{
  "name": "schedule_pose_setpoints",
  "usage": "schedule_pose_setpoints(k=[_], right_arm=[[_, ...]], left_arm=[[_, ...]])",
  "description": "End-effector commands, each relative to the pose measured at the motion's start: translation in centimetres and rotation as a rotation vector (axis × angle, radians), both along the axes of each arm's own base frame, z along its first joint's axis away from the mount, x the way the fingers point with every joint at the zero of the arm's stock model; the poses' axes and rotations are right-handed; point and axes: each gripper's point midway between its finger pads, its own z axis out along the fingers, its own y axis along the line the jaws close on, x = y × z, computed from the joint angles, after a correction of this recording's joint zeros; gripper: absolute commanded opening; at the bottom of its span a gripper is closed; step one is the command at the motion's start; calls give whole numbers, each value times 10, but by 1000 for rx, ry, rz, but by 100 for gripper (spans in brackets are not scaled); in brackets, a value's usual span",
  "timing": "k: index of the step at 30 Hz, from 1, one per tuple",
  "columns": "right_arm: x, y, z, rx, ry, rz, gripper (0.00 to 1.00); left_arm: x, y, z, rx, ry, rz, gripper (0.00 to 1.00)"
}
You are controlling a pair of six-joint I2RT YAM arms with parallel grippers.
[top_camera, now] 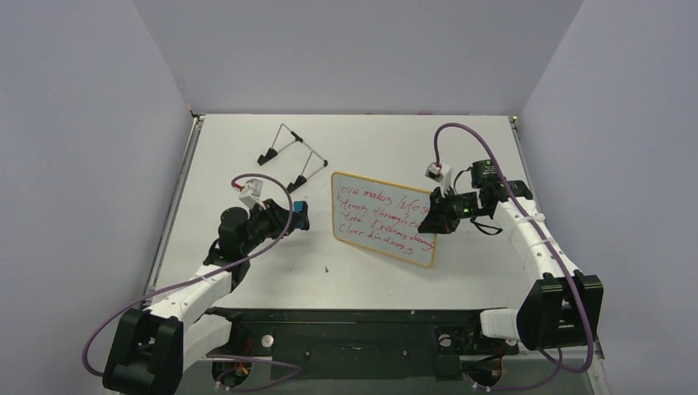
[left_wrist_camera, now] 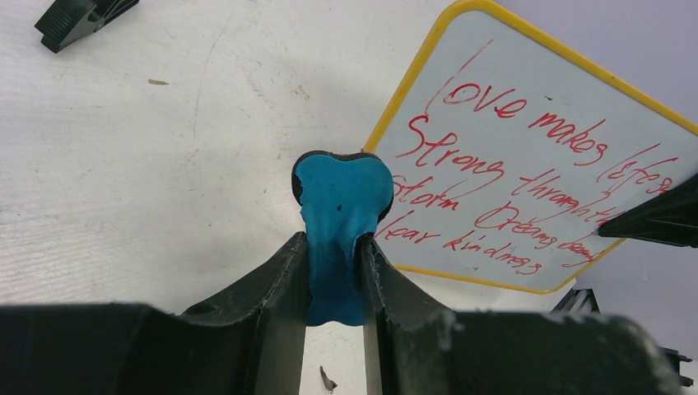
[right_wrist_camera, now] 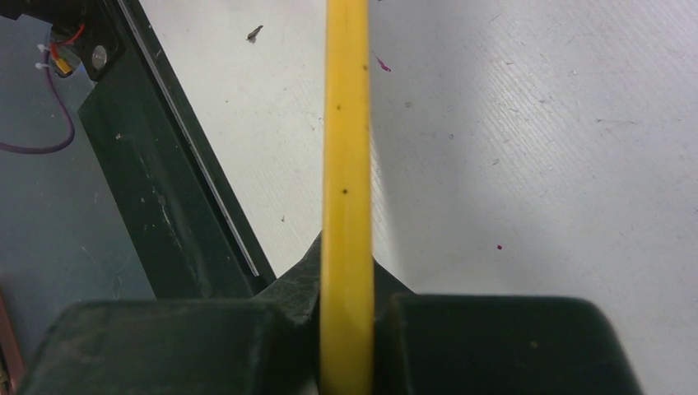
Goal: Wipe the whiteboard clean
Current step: Erase the center of the board with the whiteboard.
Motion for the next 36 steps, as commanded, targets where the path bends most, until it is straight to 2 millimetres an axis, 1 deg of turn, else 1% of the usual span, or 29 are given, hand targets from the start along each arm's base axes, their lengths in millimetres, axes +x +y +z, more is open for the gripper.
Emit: schedule_pose_setpoints(k=[1, 6, 9, 12, 14, 21, 26, 36], right_arm=[[9, -4, 2, -21, -70, -6, 0], [8, -4, 3, -20, -75, 0, 0], [7, -5, 2, -21, -79, 5, 0], [7, -5, 1, -23, -77, 5, 0], [7, -5, 1, -24, -78, 6, 0], [9, -5, -2, -34, -78, -2, 0], [11, -5, -2, -39, -86, -12, 0], [10, -4, -1, -45, -117, -2, 0]], left_arm=[[18, -5, 35, -28, -110, -10, 0], [31, -10, 34, -27, -113, -23, 0], [35, -14, 34, -28, -117, -40, 0], [39, -17, 39, -39, -131, -54, 0], [40, -18, 41, -42, -135, -61, 0], [37, -17, 34, -29, -124, -63, 0], [36, -18, 35, -51, -119, -74, 0], [44, -18, 31, -75, -91, -91, 0]])
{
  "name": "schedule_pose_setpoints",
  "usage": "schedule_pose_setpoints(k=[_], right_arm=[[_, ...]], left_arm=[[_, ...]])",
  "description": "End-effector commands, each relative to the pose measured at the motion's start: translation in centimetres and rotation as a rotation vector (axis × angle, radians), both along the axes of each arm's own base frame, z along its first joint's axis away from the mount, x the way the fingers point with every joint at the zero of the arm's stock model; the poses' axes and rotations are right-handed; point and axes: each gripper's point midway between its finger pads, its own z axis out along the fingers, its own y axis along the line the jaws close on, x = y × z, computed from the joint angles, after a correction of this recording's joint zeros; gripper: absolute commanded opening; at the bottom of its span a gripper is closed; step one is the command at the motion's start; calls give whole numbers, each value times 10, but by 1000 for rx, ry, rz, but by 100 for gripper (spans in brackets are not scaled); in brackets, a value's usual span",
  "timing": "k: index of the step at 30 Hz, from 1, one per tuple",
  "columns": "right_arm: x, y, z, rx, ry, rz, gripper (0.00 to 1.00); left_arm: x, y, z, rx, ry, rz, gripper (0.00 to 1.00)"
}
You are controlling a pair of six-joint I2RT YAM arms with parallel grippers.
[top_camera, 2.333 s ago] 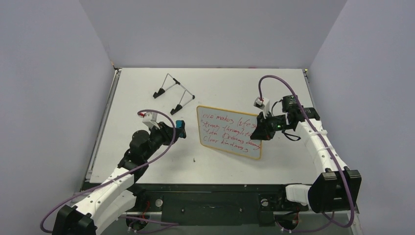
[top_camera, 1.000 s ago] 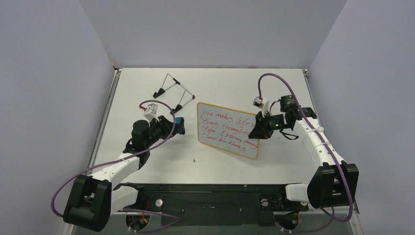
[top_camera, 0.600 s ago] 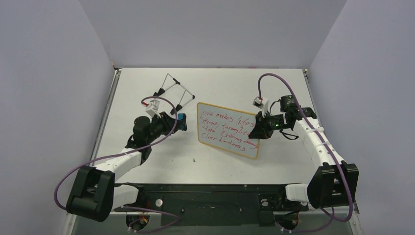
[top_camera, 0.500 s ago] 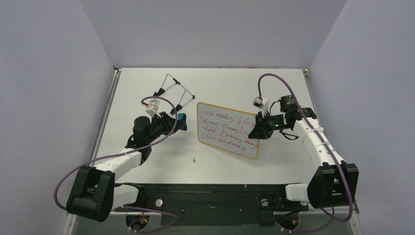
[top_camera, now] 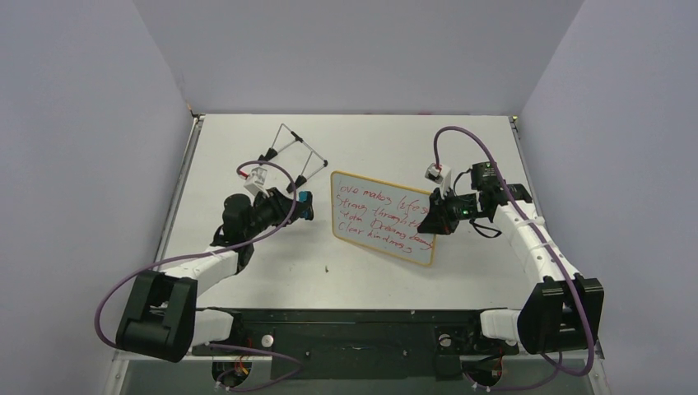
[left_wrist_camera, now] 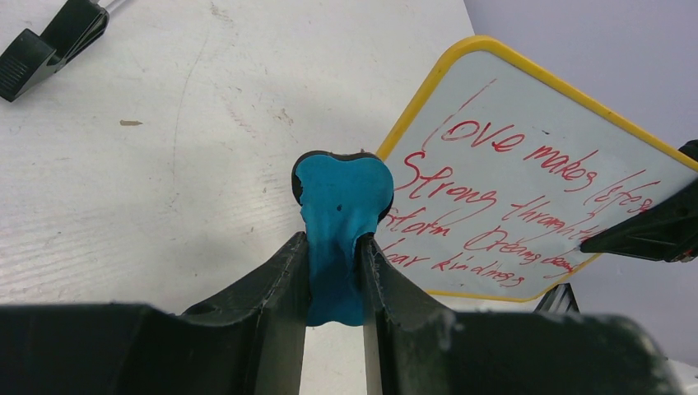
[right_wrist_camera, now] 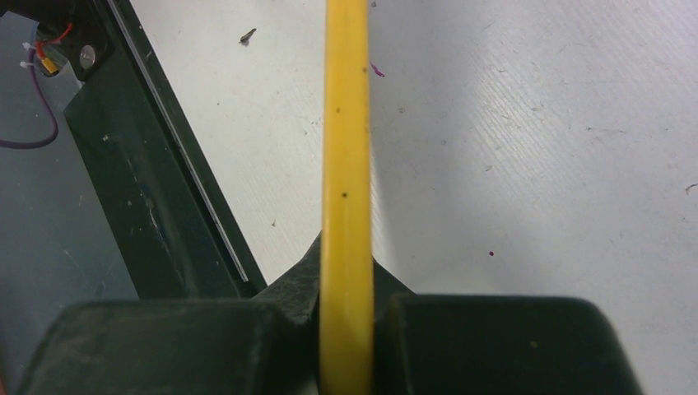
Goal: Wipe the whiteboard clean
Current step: Erase the center of the board with the whiteboard.
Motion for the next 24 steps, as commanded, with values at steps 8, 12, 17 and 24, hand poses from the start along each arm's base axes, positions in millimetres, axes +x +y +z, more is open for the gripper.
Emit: schedule_pose_setpoints(k=[8, 12, 17, 24], right_arm=[[6, -2, 3, -46, -86, 3, 0], [7, -3, 4, -49, -86, -2, 0], [8, -3, 2, -53, -73, -7, 0], [8, -3, 2, -51, -71, -8, 0]], left_arm=[[30, -6, 26, 26, -93, -25, 0], [42, -3, 23, 86, -123, -6, 0], [39, -46, 29, 142, -220, -88, 0], [40, -64, 39, 173, -366, -7, 0]])
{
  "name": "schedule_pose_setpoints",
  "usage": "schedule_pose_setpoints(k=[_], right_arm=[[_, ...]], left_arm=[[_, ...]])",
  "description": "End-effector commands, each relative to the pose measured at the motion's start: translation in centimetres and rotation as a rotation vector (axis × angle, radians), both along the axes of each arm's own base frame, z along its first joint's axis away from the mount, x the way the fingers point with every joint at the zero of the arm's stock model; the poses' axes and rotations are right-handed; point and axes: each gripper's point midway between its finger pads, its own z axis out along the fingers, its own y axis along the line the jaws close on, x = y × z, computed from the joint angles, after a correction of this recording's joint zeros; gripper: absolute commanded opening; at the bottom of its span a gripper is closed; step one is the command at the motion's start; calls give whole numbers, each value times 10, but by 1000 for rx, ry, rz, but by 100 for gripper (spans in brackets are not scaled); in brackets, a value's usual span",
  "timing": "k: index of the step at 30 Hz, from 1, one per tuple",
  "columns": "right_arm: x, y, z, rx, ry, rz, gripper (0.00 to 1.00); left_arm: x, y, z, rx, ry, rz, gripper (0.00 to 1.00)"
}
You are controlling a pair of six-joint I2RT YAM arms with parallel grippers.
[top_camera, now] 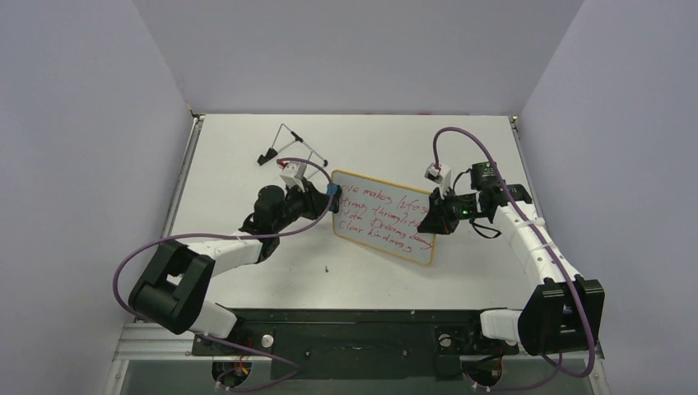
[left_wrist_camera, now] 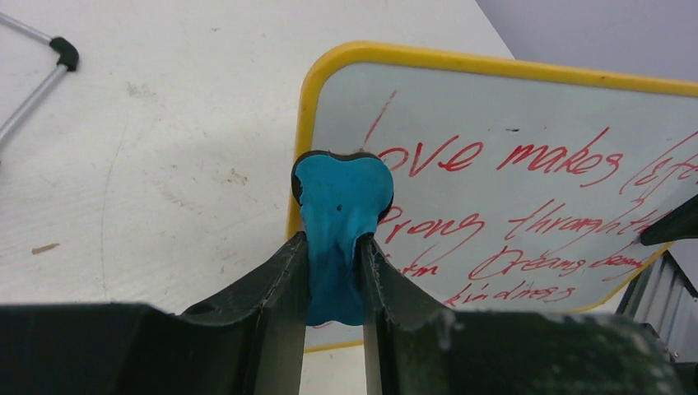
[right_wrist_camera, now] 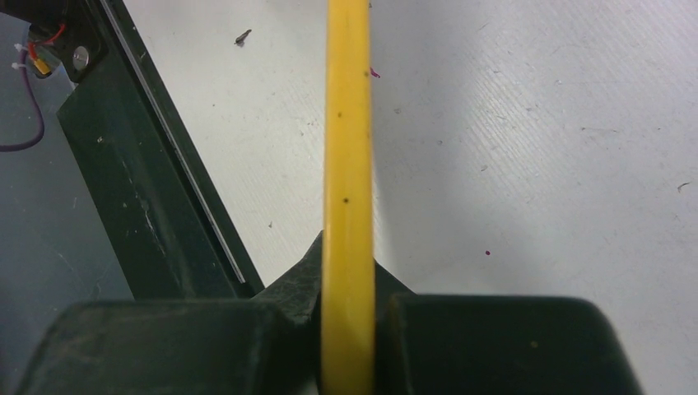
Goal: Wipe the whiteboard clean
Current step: Erase the center of the board with the whiteboard.
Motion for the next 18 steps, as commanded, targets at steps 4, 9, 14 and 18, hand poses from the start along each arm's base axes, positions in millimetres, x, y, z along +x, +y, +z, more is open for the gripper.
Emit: schedule_pose_setpoints(k=[4, 9, 14, 18], right_arm=[[8, -3, 1, -39, -57, -4, 0], [7, -2, 0, -42, -56, -2, 0], [7, -1, 1, -39, -53, 1, 0], [6, 0, 1, -36, -55, 7, 0]], left_arm=[[25, -5, 41, -24, -249, 104, 0], [33, -20, 39, 45, -281, 164, 0], [35, -29, 22, 195, -295, 244, 0], [33, -32, 6, 285, -296, 254, 0]])
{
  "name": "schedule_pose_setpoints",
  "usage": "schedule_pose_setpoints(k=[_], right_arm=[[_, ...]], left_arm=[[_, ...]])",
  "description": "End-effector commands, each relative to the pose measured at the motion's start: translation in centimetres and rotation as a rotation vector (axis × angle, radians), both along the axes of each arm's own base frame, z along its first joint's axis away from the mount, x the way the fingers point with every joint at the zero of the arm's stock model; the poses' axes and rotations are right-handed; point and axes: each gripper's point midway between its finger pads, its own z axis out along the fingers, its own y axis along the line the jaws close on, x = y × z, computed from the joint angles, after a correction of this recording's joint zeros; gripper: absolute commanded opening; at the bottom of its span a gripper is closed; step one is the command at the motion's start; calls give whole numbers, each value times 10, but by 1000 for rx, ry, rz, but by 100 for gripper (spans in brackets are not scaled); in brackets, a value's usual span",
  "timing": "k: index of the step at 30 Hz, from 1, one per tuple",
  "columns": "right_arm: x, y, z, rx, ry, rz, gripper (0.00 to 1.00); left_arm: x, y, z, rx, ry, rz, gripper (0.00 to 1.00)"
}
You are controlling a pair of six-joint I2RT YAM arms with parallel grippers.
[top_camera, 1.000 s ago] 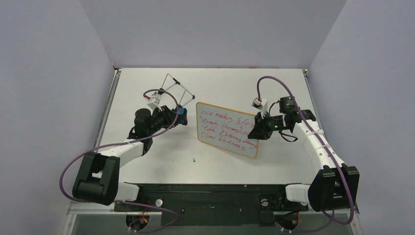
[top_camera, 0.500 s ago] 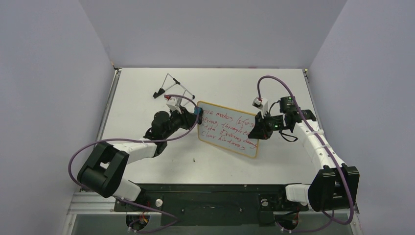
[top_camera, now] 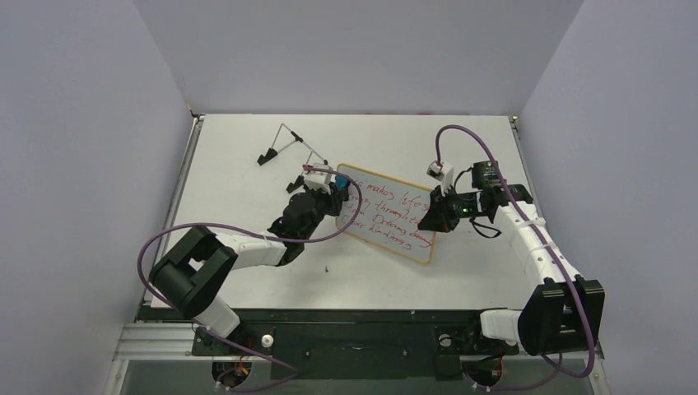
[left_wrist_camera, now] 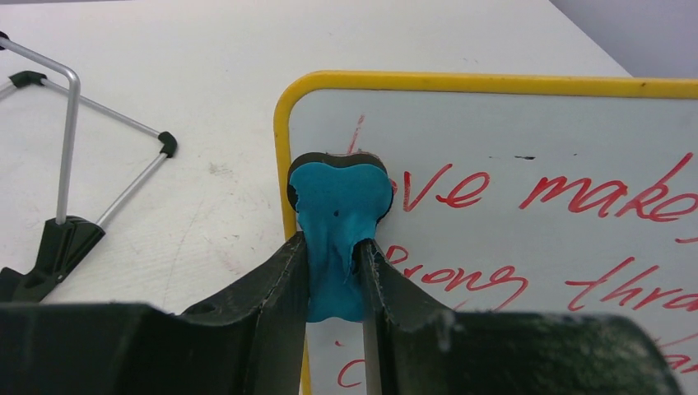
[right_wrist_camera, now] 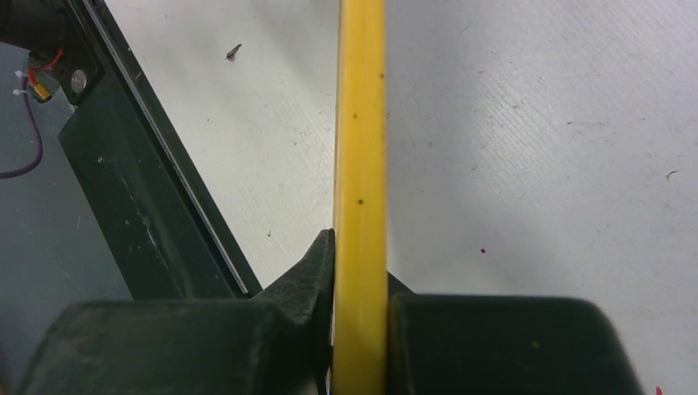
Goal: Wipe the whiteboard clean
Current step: Erase the center of the board with the whiteboard.
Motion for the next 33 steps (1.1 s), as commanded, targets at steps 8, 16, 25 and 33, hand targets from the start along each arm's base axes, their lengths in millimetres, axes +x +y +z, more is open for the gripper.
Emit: schedule_pose_setpoints(k=[8, 16, 25, 33], right_arm=[[-1, 2, 1, -37, -73, 59, 0], [-2, 3, 1, -38, -74, 66, 0], [-2, 3, 2, -41, -76, 65, 0], [-2, 4, 1, -42, -73, 71, 0]], left_arm=[[-6, 4, -21, 114, -14, 60, 0], [6, 14, 6, 118, -48, 82, 0], [9, 0, 49, 76, -108, 27, 0], [9, 5, 62, 56, -124, 24, 0]])
